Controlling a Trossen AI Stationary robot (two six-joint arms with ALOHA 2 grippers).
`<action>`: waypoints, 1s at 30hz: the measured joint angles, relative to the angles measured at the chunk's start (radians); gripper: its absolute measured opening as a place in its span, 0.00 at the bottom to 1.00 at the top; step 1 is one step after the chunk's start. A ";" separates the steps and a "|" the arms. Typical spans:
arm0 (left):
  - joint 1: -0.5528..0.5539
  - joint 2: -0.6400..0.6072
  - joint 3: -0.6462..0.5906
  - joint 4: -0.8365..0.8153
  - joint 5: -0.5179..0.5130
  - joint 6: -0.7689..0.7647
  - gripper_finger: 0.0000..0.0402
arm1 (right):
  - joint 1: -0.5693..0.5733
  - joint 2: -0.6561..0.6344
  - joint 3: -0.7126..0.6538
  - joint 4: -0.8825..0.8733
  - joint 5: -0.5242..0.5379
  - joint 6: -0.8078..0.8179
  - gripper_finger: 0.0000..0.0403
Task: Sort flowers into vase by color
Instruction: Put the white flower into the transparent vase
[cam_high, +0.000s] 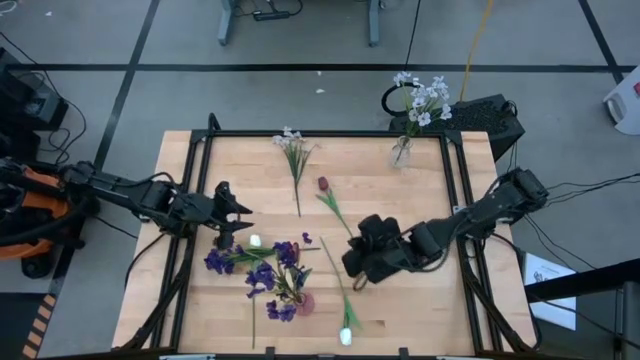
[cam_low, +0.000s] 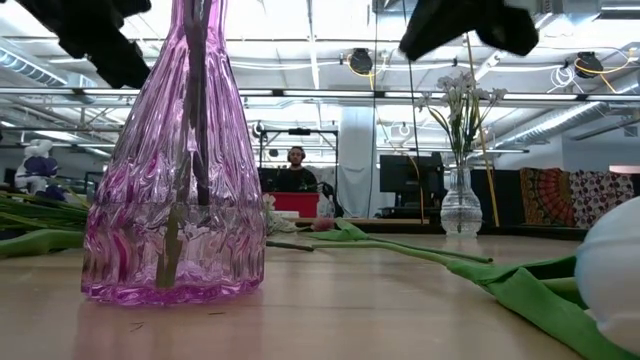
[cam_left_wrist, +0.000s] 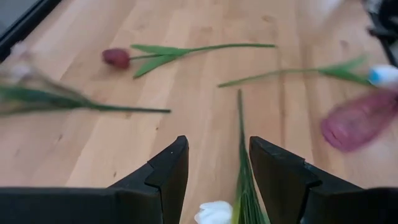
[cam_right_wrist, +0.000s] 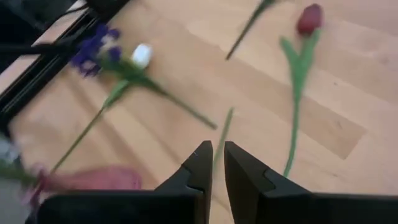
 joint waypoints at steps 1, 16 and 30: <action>0.000 0.008 0.000 0.000 -0.019 -0.039 0.44 | -0.012 0.004 0.000 -0.004 -0.001 0.022 0.09; 0.268 0.200 0.046 0.003 -0.067 -0.188 0.44 | -0.188 0.010 0.000 -0.505 -0.315 0.343 0.10; 0.624 0.695 0.279 0.085 0.108 -0.240 0.44 | -0.318 -0.211 -0.452 -0.150 -0.467 0.039 0.00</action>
